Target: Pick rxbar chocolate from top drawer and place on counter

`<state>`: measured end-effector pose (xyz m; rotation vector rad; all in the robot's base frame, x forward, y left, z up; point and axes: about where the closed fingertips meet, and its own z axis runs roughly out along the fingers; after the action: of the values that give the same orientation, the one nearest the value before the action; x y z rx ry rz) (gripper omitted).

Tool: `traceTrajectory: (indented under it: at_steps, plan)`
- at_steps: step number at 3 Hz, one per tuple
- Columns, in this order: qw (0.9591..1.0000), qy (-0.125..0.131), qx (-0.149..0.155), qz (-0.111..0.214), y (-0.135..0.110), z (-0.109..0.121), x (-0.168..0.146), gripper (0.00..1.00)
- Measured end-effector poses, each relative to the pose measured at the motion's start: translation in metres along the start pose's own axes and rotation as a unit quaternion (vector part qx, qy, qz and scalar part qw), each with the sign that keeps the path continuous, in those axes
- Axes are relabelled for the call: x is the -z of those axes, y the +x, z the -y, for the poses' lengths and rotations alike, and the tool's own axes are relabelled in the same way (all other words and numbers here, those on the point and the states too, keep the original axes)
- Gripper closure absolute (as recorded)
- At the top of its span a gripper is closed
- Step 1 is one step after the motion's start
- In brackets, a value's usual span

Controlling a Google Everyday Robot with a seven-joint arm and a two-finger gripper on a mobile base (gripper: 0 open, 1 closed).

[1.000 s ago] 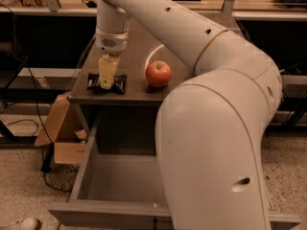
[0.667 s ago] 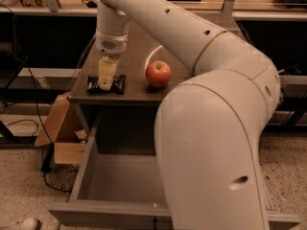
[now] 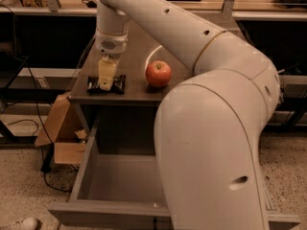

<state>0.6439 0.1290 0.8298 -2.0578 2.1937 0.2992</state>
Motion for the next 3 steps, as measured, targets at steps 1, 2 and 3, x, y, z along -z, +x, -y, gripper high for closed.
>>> traceTrajectory:
  at_steps: [1, 2, 3]
  plan:
    - [1.0000, 0.000, 0.000, 0.000, 0.0000, 0.0000, 0.0000, 0.36]
    - [1.0000, 0.000, 0.000, 0.000, 0.0000, 0.0000, 0.0000, 0.12]
    - [1.0000, 0.000, 0.000, 0.000, 0.0000, 0.0000, 0.0000, 0.00]
